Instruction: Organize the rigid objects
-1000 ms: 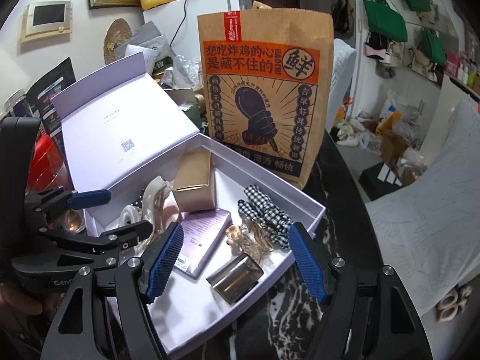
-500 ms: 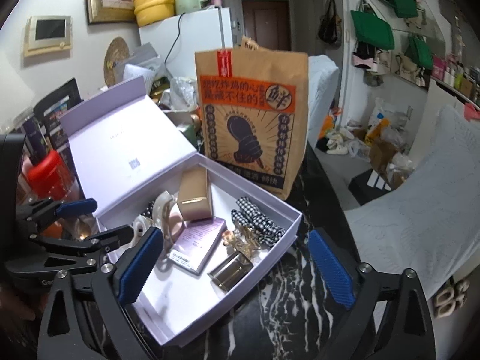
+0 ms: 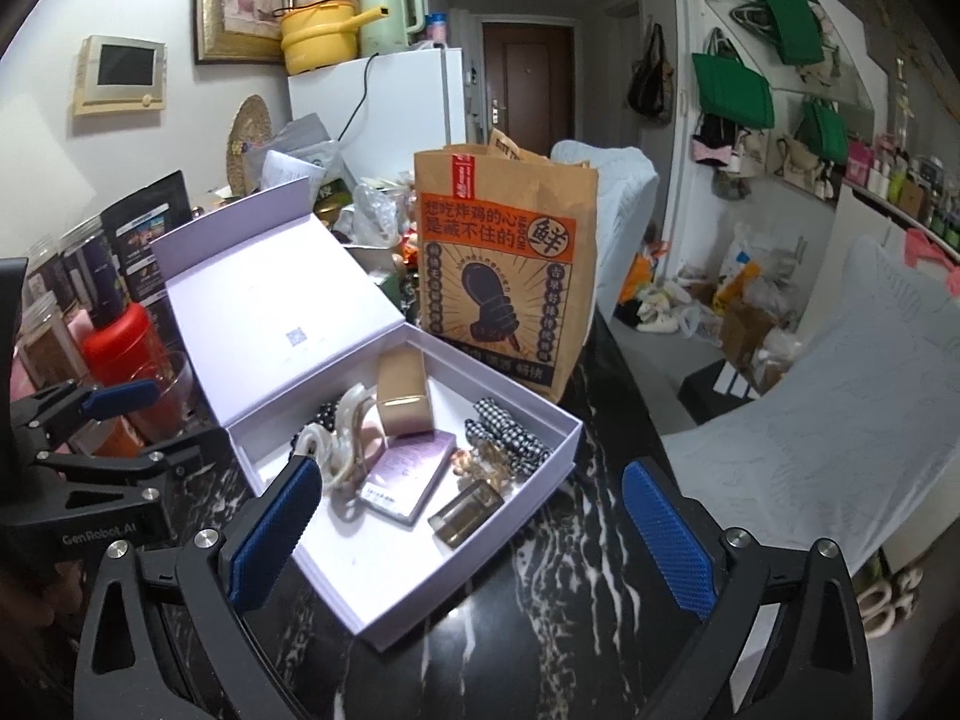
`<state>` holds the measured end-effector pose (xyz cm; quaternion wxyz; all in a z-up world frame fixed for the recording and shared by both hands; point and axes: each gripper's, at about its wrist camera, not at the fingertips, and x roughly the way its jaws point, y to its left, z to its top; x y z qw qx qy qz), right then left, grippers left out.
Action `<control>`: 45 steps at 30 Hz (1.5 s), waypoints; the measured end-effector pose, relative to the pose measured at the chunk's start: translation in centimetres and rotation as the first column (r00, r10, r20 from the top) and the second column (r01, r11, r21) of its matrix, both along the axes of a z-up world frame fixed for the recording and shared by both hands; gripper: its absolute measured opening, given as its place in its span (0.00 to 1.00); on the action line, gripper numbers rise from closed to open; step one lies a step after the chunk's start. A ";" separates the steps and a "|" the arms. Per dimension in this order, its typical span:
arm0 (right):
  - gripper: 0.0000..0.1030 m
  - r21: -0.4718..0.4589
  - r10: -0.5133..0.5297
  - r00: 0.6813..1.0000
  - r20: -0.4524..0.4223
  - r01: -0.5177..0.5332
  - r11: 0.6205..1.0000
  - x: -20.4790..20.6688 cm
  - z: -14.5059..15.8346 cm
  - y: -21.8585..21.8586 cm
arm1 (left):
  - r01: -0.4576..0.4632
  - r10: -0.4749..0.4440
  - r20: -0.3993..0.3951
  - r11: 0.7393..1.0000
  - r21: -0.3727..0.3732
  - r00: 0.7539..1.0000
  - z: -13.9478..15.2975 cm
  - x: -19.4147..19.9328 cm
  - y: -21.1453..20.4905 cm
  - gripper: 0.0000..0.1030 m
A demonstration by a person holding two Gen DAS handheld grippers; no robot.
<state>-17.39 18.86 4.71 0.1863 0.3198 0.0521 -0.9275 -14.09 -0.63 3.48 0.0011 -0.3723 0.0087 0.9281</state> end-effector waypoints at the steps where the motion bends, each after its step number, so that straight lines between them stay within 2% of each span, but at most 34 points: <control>1: 0.99 0.008 0.001 1.000 -0.013 -0.001 1.000 0.5 0.1 0.0 | -0.007 0.007 -0.004 1.000 0.002 1.000 0.2 0.5 -0.1 0.78; 4: 0.99 0.042 -0.018 0.998 -0.054 0.021 0.999 2.3 0.5 0.0 | -0.029 0.029 -0.019 1.000 -0.011 0.999 0.5 2.4 0.1 0.78; 13: 0.99 0.049 -0.055 0.996 -0.064 0.058 0.997 7.6 0.0 0.9 | -0.042 0.041 -0.042 0.998 -0.038 0.998 0.6 7.8 1.4 0.78; 20: 0.99 0.059 -0.059 0.996 -0.066 0.063 0.996 10.7 -0.5 1.6 | -0.052 0.050 -0.057 0.998 -0.028 0.997 0.2 11.2 2.5 0.78; 23: 0.99 0.076 -0.064 0.996 -0.069 0.069 0.995 11.6 -1.0 1.9 | -0.067 0.064 -0.052 0.996 -0.053 0.997 -0.1 11.9 2.9 0.78; 32: 1.00 0.045 -0.075 0.996 -0.053 0.078 0.996 13.0 -1.8 3.2 | -0.087 0.085 -0.051 0.996 -0.027 0.995 -0.8 13.5 3.5 0.78; 45: 1.00 0.025 -0.052 0.996 -0.074 0.054 0.998 14.8 -1.4 3.9 | -0.100 0.097 -0.104 0.995 -0.025 0.990 0.2 15.1 3.7 0.78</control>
